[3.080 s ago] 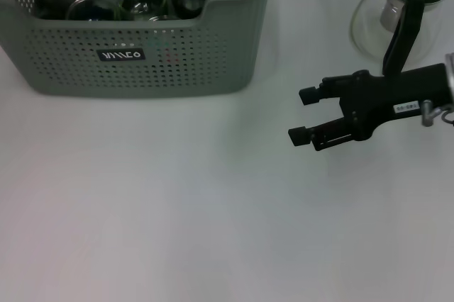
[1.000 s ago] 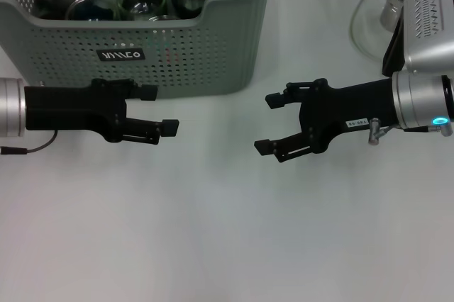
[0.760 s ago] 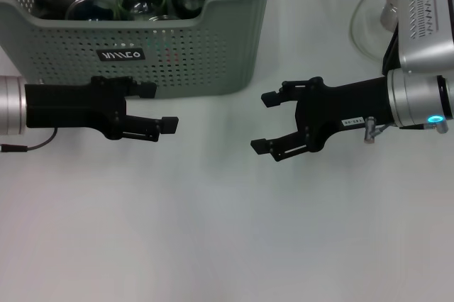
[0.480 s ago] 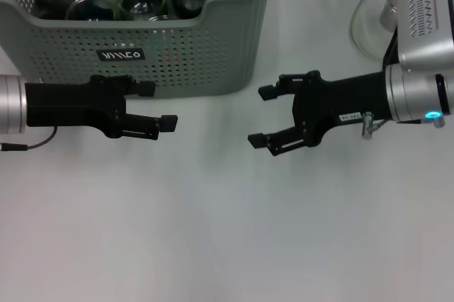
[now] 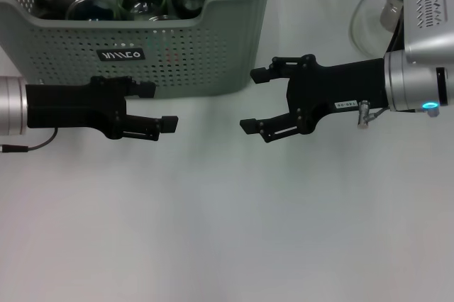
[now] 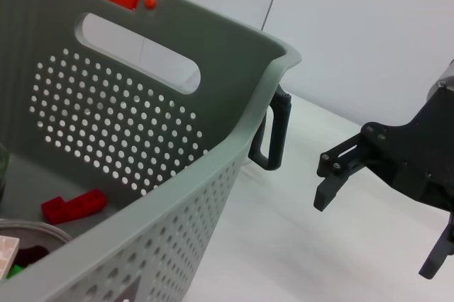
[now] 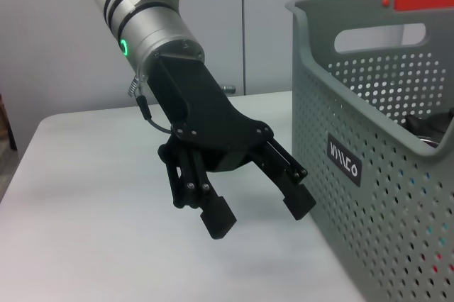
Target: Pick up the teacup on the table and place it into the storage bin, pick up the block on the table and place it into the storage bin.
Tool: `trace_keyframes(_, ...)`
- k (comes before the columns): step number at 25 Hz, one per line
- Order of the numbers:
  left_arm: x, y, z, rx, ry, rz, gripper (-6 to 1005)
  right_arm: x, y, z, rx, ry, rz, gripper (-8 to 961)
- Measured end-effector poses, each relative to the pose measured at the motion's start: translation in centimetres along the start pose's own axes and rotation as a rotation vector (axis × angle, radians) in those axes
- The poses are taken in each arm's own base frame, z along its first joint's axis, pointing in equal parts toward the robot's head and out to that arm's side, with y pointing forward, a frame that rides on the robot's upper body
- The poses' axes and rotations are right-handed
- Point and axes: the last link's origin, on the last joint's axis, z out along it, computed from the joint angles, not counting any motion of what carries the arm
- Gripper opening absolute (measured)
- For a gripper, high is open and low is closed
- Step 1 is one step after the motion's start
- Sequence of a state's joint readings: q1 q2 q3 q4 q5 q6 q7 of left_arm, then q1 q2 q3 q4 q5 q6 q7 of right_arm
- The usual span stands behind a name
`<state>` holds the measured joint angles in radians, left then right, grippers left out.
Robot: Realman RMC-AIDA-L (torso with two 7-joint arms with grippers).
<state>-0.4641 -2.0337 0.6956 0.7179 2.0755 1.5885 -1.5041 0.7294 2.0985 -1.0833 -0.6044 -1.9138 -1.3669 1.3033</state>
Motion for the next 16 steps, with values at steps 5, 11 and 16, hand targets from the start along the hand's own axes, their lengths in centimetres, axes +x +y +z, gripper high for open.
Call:
trace_keyframes(5,-0.06,0.01,0.01,0.001,0.0,-0.006,952,0.02,0.0,0.06,-0.001,0.001,0.001,946)
trace_keyframes(11,-0.17,0.08,0.07,-0.001,0.0,-0.012,952,0.02,0.01,0.06,-0.001,0.001,0.0,946)
trace_keyframes(16,-0.29,0.13,0.1,-0.003,0.001,-0.02,952,0.03,0.08,0.08,-0.006,0.001,0.0,946)
